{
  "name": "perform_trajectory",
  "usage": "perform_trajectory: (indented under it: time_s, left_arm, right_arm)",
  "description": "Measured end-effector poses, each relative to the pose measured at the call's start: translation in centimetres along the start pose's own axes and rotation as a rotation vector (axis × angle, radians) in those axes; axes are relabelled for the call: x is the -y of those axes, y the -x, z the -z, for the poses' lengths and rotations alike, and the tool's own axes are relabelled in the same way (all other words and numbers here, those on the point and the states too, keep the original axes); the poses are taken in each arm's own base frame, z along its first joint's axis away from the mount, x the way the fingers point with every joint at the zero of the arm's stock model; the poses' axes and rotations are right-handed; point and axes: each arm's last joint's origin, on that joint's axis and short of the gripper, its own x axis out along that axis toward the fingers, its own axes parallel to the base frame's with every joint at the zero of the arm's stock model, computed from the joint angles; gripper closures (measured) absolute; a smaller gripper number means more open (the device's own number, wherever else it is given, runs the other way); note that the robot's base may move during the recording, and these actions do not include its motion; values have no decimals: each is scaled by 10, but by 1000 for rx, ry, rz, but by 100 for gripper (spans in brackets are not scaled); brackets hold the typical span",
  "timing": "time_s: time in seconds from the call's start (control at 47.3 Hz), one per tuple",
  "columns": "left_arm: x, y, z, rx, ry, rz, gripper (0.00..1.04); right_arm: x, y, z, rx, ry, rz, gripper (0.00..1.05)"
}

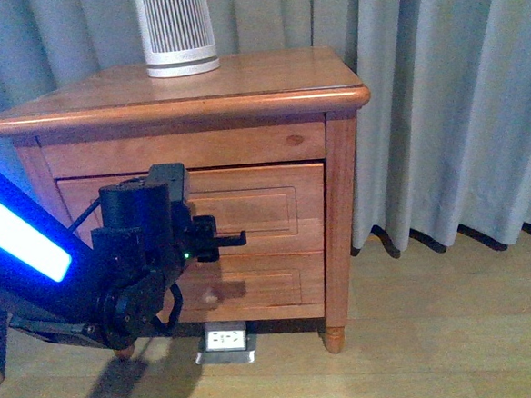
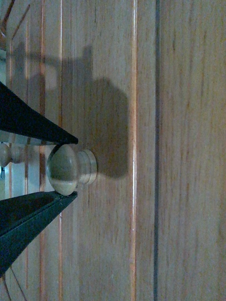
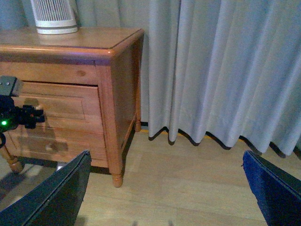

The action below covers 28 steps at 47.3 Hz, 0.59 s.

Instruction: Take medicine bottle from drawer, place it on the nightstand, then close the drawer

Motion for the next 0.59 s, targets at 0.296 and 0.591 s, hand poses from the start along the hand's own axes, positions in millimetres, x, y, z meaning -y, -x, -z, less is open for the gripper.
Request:
perform_trajectory:
  time_s: [0.296,0.591]
  left_arm:
    - [0,28,12,24,-29,5,80]
    - [11,99,34,-9,-62,-6,80]
  right_arm:
    - [0,0,0,0,0,0,7]
    - [0,0,0,0,0,0,7]
